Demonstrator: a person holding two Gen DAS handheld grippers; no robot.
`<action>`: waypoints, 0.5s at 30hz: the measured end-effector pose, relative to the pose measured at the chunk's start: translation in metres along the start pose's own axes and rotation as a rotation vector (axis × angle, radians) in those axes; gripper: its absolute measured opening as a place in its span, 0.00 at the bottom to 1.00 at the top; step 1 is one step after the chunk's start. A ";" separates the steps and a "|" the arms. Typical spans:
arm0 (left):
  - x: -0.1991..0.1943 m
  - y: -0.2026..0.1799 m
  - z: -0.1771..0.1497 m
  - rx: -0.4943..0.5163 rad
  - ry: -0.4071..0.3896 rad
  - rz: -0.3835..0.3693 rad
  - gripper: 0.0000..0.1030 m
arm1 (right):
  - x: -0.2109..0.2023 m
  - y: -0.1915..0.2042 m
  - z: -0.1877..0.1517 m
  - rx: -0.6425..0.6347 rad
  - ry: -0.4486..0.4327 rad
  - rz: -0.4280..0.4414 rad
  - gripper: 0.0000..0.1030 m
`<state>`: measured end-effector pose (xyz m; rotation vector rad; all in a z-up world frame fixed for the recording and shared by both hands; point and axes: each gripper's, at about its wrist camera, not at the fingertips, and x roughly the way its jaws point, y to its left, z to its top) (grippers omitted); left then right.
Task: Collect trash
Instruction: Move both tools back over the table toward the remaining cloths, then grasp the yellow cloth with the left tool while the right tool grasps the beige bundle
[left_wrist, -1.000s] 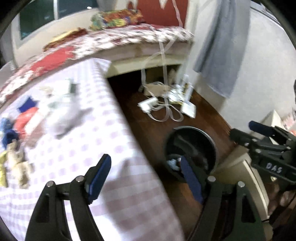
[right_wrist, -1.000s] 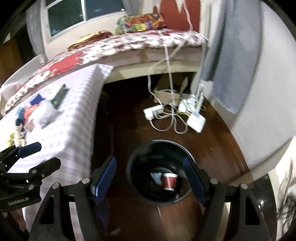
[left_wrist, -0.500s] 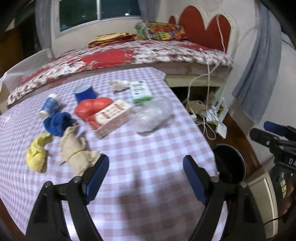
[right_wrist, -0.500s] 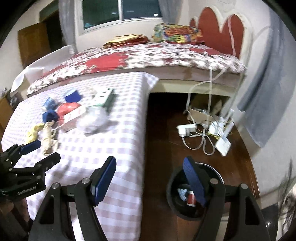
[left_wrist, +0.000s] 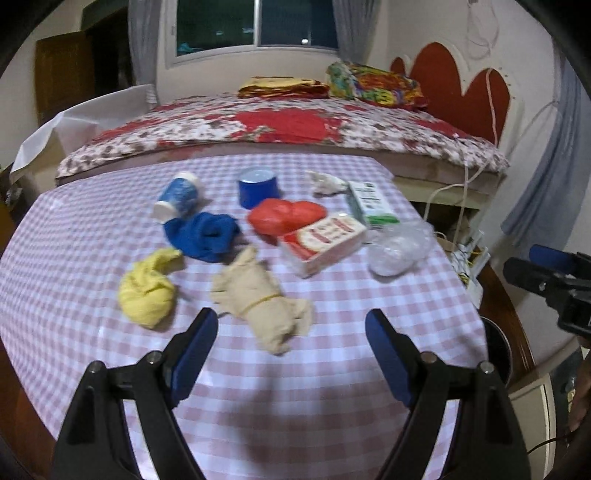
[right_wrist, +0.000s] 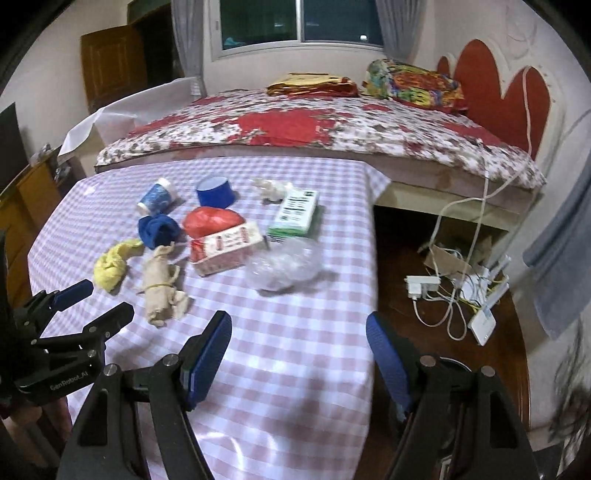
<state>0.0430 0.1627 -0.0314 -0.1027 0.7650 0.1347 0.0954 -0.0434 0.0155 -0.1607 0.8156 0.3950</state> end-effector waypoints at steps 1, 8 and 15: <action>0.000 0.005 -0.001 -0.008 -0.001 0.007 0.81 | 0.002 0.005 0.003 -0.007 0.001 0.007 0.75; -0.001 0.041 -0.005 -0.042 0.010 0.041 0.81 | 0.020 0.041 0.016 -0.039 0.024 0.055 0.75; 0.008 0.081 -0.012 -0.087 0.032 0.100 0.81 | 0.050 0.079 0.022 -0.057 0.067 0.144 0.75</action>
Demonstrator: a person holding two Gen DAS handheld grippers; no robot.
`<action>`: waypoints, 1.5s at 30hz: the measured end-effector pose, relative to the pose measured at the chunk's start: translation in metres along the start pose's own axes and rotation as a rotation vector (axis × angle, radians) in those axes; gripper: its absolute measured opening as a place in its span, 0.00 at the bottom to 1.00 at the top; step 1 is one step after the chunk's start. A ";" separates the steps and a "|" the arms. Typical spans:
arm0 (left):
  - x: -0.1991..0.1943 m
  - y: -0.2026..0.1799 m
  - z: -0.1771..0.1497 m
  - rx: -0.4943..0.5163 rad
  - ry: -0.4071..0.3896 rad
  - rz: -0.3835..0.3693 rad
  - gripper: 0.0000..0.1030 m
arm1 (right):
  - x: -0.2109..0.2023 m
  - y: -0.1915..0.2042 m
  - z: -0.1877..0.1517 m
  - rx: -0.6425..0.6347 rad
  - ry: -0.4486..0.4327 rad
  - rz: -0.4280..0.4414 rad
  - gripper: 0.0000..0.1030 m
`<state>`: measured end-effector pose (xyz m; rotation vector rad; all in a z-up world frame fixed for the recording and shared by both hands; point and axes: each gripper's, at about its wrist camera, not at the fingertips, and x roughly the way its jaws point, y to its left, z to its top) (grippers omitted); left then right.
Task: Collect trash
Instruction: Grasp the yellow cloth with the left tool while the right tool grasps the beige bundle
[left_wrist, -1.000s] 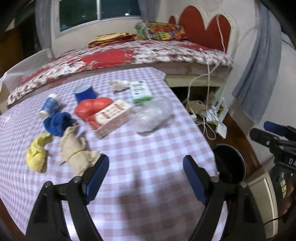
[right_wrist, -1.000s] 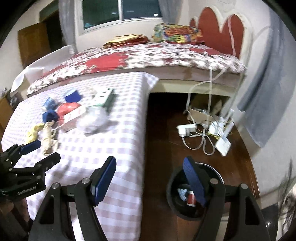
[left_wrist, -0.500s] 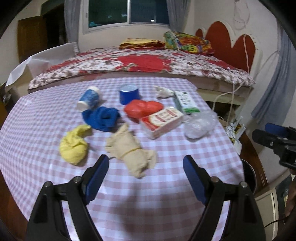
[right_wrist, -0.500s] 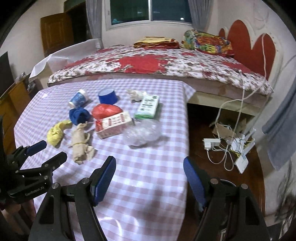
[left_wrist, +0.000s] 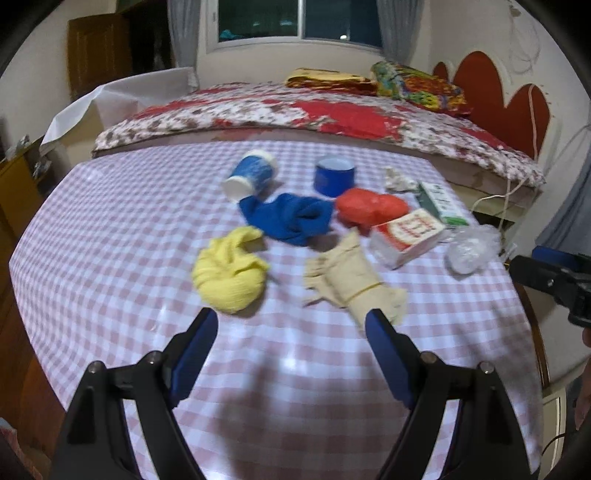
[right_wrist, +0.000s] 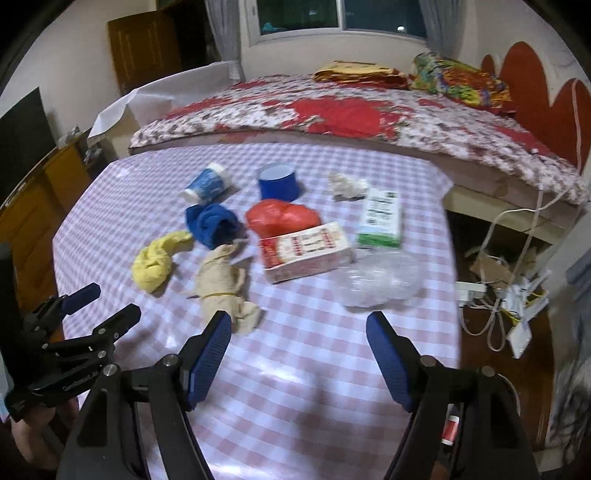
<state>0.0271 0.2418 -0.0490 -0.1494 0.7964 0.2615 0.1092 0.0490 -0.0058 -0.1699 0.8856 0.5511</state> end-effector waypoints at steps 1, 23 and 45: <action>0.002 0.006 -0.001 -0.010 0.004 0.008 0.81 | 0.008 0.007 0.001 -0.008 0.011 0.009 0.75; 0.054 0.057 0.000 -0.096 0.091 0.009 0.77 | 0.147 0.079 0.011 -0.175 0.207 0.084 0.49; 0.100 0.058 0.031 -0.093 0.181 -0.061 0.41 | 0.142 0.071 0.026 -0.151 0.160 0.141 0.29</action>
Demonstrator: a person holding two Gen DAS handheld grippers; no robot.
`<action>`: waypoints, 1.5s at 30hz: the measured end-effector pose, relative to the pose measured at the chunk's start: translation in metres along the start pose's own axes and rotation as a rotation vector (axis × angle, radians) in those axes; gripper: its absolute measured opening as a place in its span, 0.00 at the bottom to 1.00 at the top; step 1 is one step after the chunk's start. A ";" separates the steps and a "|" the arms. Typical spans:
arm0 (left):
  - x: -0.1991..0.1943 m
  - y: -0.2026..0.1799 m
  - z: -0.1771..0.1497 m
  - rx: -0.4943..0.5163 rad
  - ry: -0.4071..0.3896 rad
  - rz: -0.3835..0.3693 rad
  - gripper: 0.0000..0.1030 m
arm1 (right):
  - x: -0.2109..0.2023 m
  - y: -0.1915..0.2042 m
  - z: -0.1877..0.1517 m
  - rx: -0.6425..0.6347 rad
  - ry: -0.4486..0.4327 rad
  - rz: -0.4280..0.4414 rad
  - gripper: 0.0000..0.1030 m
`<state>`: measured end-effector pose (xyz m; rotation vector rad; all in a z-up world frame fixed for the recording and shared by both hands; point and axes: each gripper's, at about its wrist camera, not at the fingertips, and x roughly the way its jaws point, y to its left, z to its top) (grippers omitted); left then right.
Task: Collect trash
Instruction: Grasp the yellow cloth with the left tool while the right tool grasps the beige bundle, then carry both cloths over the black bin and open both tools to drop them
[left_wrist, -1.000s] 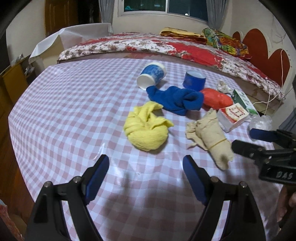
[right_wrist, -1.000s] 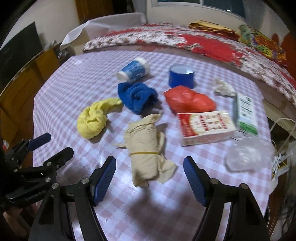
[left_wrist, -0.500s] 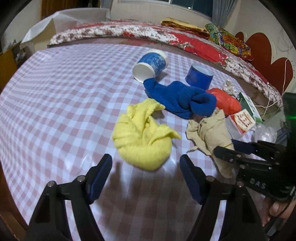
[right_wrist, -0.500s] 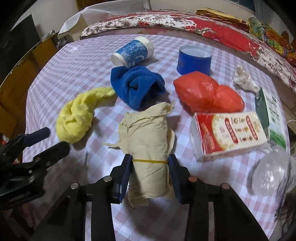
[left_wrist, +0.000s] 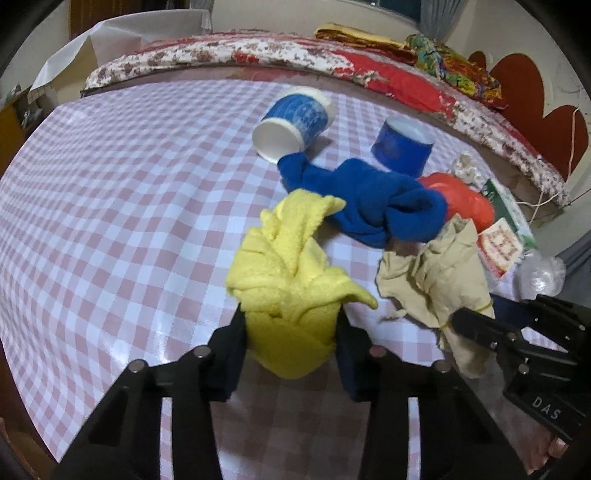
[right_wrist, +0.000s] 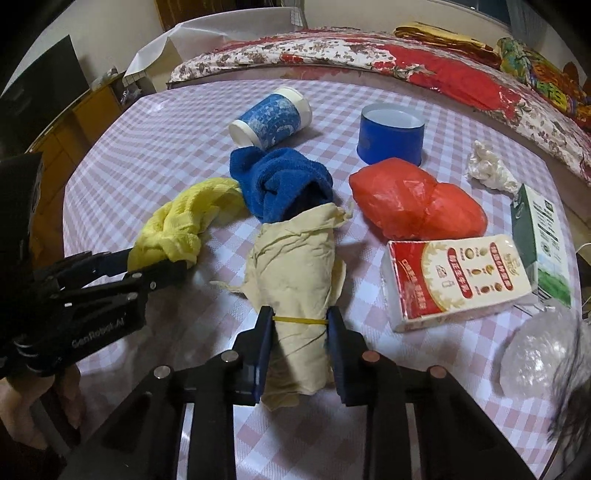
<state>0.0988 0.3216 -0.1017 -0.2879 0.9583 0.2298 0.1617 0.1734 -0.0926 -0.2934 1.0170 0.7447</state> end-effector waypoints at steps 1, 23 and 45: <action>-0.001 -0.002 0.000 0.003 -0.004 -0.001 0.41 | -0.003 0.000 -0.001 0.002 -0.004 0.000 0.29; -0.064 -0.106 -0.026 0.175 -0.112 -0.076 0.41 | -0.131 -0.063 -0.059 0.094 -0.177 -0.103 0.25; -0.063 -0.215 -0.040 0.343 -0.102 -0.184 0.41 | -0.201 -0.181 -0.139 0.317 -0.221 -0.278 0.25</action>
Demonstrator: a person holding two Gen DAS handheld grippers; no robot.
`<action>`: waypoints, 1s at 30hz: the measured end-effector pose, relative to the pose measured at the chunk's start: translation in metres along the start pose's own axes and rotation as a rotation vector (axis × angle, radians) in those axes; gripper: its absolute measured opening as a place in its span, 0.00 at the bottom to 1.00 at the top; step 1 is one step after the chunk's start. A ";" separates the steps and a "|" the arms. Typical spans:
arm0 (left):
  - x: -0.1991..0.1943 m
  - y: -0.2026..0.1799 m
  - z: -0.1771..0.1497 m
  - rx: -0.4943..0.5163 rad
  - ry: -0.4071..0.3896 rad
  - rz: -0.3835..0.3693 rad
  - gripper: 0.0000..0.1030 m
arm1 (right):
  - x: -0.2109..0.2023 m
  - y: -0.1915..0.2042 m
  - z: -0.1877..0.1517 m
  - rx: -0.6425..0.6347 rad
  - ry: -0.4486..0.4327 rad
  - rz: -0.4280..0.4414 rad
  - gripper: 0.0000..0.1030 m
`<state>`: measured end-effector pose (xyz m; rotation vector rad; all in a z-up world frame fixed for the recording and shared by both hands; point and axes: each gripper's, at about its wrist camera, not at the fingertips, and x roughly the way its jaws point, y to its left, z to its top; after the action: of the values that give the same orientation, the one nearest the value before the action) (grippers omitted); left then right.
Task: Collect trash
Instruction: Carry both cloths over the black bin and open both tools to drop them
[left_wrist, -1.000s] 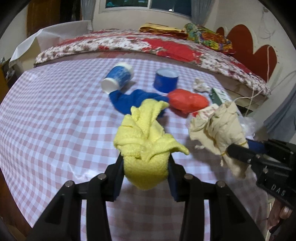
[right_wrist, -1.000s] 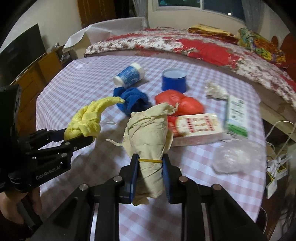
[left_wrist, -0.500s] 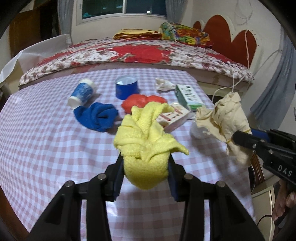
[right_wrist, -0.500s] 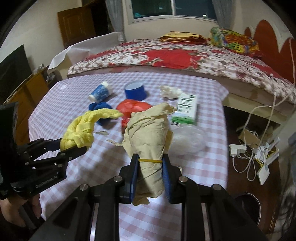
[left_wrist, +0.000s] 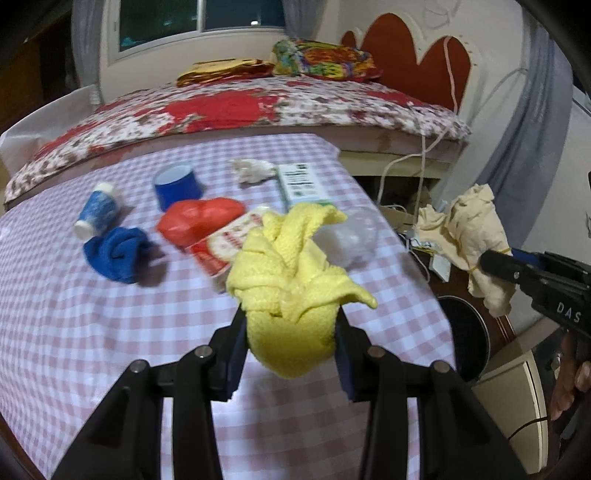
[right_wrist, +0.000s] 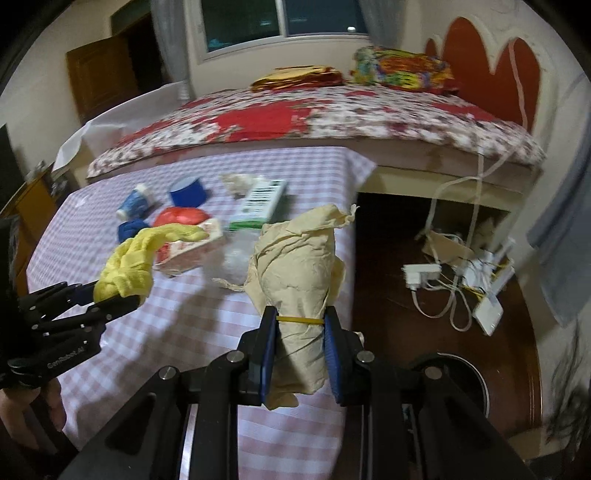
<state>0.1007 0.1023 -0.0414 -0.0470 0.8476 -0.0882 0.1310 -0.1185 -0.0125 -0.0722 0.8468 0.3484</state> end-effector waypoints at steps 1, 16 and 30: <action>0.001 -0.006 0.001 0.010 0.001 -0.008 0.41 | -0.003 -0.007 -0.002 0.010 -0.002 -0.013 0.25; 0.011 -0.104 0.012 0.137 0.008 -0.133 0.41 | -0.041 -0.102 -0.028 0.129 -0.019 -0.153 0.25; 0.029 -0.181 -0.002 0.230 0.081 -0.222 0.41 | -0.049 -0.176 -0.077 0.241 0.029 -0.237 0.25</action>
<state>0.1082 -0.0809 -0.0504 0.0792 0.9058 -0.3979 0.1039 -0.3133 -0.0405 0.0472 0.8932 0.0219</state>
